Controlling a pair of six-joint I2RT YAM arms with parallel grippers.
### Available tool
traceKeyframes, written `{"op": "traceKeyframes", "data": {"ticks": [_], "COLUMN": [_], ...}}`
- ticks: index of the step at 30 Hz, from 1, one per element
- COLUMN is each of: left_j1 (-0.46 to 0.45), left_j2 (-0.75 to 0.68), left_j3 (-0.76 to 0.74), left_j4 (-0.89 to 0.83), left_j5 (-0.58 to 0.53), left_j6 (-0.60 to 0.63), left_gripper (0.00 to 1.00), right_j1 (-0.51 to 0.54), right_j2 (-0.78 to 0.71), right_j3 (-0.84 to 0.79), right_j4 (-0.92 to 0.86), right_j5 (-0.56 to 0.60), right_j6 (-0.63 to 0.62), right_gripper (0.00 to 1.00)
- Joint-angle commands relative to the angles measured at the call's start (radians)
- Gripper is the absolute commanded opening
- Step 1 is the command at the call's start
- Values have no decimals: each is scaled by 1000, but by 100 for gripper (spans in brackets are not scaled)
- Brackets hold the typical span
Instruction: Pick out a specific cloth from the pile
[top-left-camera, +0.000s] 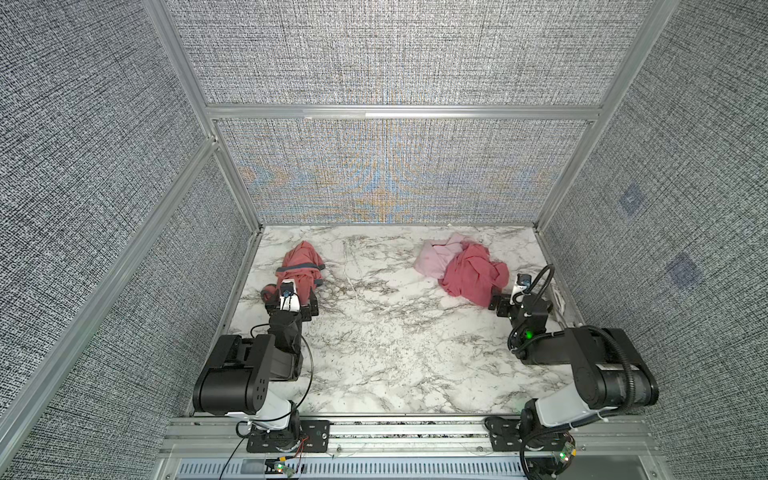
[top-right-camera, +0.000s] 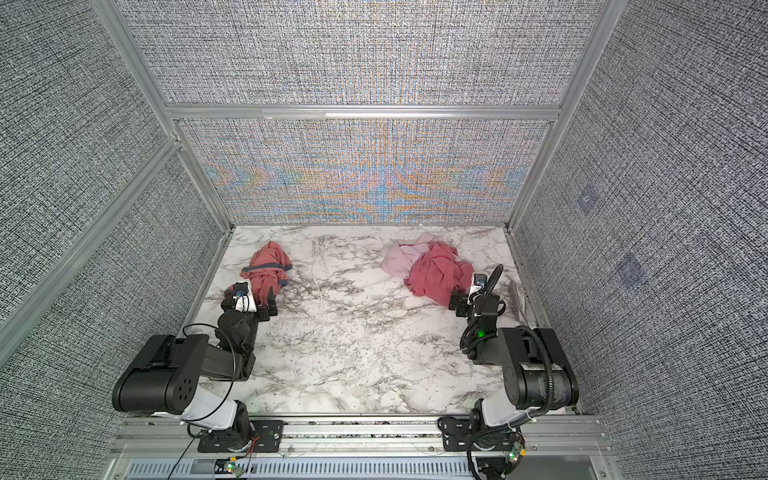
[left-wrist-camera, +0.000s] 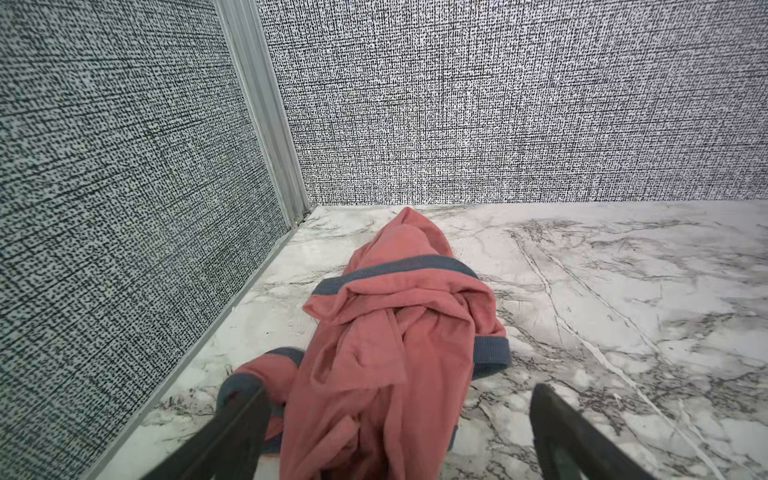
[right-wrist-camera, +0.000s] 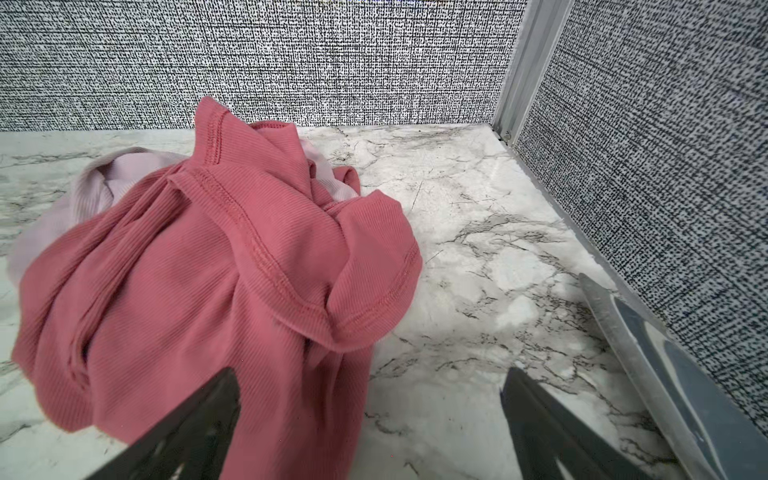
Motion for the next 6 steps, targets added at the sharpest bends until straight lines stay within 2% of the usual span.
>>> {"op": "traceKeyframes", "data": {"ticks": [1, 6], "left_j1": [1, 1], "left_j2": [1, 1], "left_j3": [4, 5], "left_j4": [18, 16], "left_j5": [13, 14], "left_j6": [3, 3], "left_gripper": [99, 99], "right_j1": [2, 2], "right_j2": [-2, -1], "right_j3": [2, 3], "right_j4": [7, 7], "right_j5": [-3, -2], "right_j6": [10, 10], "right_gripper": [99, 99]}}
